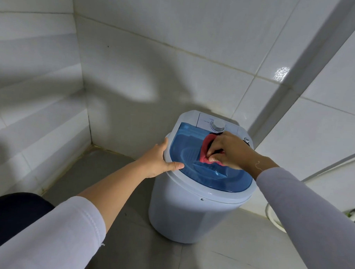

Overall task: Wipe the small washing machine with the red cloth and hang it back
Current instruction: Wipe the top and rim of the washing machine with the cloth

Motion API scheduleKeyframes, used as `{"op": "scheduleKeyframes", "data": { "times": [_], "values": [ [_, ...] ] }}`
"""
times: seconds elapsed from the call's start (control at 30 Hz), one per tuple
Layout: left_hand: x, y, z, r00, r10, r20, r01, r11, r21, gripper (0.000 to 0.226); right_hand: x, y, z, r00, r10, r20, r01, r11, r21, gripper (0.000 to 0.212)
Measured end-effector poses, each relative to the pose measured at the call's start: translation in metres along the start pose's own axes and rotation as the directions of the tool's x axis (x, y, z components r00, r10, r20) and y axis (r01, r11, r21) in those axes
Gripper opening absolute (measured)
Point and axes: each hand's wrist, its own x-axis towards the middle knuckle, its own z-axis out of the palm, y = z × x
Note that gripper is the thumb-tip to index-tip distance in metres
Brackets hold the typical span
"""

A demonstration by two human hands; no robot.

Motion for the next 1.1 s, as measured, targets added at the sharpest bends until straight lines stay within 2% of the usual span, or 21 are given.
{"op": "scheduleKeyframes", "data": {
  "times": [0.07,0.13,0.2,0.27,0.33,0.47,0.6,0.8,0.93,1.0,1.1],
  "values": [
    [0.001,-0.002,0.0,1.0,-0.006,0.006,0.006,1.0,-0.004,0.101,0.002,-0.001,0.003,0.999,0.021,-0.047,-0.021,1.0,-0.014,0.013],
    [0.002,-0.002,0.0,1.0,-0.009,0.009,0.009,1.0,-0.013,0.102,0.006,-0.001,0.008,0.995,0.083,-0.063,-0.081,0.996,0.027,0.032],
    [0.001,-0.002,0.0,1.0,-0.011,0.01,0.011,1.0,-0.01,0.103,0.009,0.001,0.009,0.989,0.15,-0.011,-0.148,0.983,0.108,0.057],
    [0.002,-0.003,0.0,1.0,-0.019,0.01,0.019,1.0,-0.005,0.103,0.011,0.004,0.008,0.985,0.159,0.069,-0.167,0.978,0.125,0.066],
    [0.002,-0.004,0.0,1.0,-0.026,0.012,0.026,1.0,-0.012,0.105,0.011,0.003,0.007,0.985,0.145,0.092,-0.153,0.984,0.086,0.058],
    [0.0,-0.001,0.0,1.0,-0.01,0.005,0.01,0.999,-0.035,0.102,0.007,-0.013,0.008,1.0,0.014,-0.012,-0.014,0.999,-0.034,0.033],
    [-0.001,0.001,-0.001,1.0,-0.012,0.008,0.012,0.999,-0.034,0.102,-0.001,-0.022,0.009,0.989,-0.104,-0.107,0.078,0.971,-0.226,0.029],
    [-0.004,0.005,-0.001,1.0,-0.001,-0.004,0.001,1.0,-0.002,0.096,-0.005,-0.013,0.002,0.999,-0.016,-0.048,0.011,0.993,-0.12,0.035],
    [-0.003,0.006,-0.001,1.0,-0.004,0.004,0.004,1.0,-0.003,0.097,-0.002,-0.016,0.008,0.986,0.009,-0.168,-0.038,0.985,-0.168,0.03],
    [-0.002,0.005,-0.001,1.0,-0.01,0.003,0.01,1.0,-0.007,0.099,0.0,-0.022,0.01,0.983,-0.025,-0.182,-0.006,0.986,-0.167,0.027],
    [-0.001,0.002,-0.001,1.0,-0.02,0.0,0.02,1.0,-0.016,0.101,0.001,-0.027,0.01,0.991,-0.088,-0.105,0.069,0.982,-0.177,0.021]
  ]
}}
